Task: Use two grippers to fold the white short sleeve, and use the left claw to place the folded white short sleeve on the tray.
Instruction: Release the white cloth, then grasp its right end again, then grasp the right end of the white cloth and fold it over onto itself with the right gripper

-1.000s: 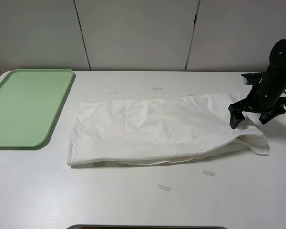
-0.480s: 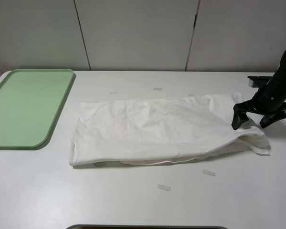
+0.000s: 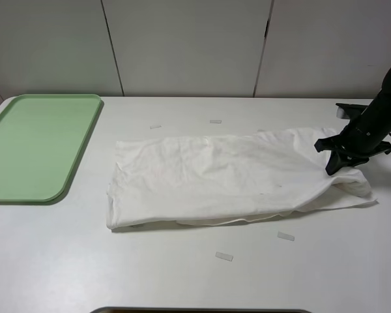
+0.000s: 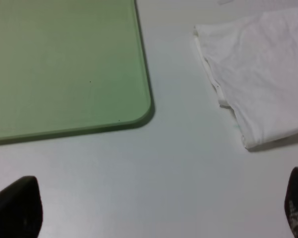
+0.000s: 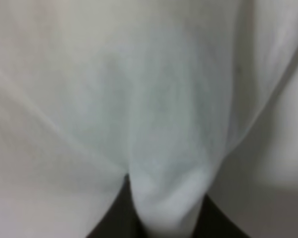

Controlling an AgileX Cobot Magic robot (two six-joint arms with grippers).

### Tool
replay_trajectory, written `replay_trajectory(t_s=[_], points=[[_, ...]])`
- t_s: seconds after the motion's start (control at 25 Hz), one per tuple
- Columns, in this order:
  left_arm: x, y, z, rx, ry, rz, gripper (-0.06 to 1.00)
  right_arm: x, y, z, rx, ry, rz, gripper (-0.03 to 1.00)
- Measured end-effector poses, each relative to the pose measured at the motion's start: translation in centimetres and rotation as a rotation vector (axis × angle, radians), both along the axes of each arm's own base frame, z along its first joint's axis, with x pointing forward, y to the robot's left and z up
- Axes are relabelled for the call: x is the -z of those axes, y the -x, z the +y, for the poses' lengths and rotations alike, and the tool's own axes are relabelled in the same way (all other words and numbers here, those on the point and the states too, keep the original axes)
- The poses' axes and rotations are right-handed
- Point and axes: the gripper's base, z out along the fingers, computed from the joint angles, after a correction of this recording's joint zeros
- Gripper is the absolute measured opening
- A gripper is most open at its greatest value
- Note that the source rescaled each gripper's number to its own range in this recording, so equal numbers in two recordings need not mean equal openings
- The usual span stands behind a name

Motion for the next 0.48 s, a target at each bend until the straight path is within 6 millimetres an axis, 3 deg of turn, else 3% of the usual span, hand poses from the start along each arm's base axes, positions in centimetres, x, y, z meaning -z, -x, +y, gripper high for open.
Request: replay_trajectory(t_s=[0.24,0.48], points=[[0.0,0.0,0.0,0.0,0.0,0.0,0.97,-0.5,0.0,-0.1,-0.007,0.011,-0.017,0.15],[0.0,0.0,0.0,0.0,0.0,0.0,0.97,-3.1,0.1,-0.5,-0.062,0.078,-0.079,0.15]])
